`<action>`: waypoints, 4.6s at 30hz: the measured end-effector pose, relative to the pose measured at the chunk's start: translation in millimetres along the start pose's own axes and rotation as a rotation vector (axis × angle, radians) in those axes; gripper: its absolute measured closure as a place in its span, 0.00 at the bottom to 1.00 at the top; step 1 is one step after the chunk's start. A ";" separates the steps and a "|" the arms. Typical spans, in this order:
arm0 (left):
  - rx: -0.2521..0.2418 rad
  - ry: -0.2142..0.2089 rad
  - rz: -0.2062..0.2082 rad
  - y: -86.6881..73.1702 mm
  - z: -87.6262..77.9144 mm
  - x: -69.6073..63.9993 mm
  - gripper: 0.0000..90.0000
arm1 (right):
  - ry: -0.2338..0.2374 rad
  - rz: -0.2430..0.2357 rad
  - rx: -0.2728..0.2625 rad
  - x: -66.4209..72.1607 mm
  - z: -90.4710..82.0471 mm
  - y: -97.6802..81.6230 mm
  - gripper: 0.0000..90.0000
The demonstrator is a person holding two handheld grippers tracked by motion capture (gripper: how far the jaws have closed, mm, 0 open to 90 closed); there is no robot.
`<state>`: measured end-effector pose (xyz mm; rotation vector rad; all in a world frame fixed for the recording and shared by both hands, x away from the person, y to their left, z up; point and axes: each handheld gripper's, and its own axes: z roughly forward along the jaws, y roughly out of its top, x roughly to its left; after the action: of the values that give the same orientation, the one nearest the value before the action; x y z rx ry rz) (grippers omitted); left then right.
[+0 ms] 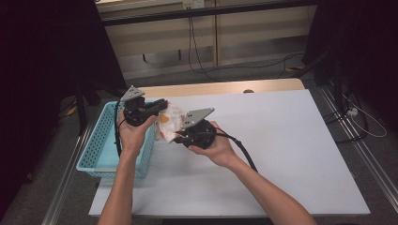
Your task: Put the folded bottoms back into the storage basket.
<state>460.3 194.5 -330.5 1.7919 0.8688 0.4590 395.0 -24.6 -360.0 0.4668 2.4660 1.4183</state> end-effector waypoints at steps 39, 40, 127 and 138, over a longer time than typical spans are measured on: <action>-0.031 0.048 -0.037 0.5 -35.5 34.0 0.90 | 0.042 -0.022 -0.020 12.5 35.3 40.5 0.89; -0.031 0.049 -0.032 0.5 -36.2 35.2 0.90 | 0.042 -0.022 -0.020 12.5 35.3 40.5 0.89; -0.003 0.258 -0.119 -42.3 -93.3 113.2 0.90 | 0.140 -0.008 0.004 32.6 145.5 83.0 0.89; 0.033 0.262 -0.127 -49.0 -86.6 115.1 0.90 | 0.145 0.004 0.018 33.1 153.2 76.8 0.89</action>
<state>462.3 345.0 -353.0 1.7176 1.1703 0.6084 433.6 145.3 -370.5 0.3858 2.5940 1.4817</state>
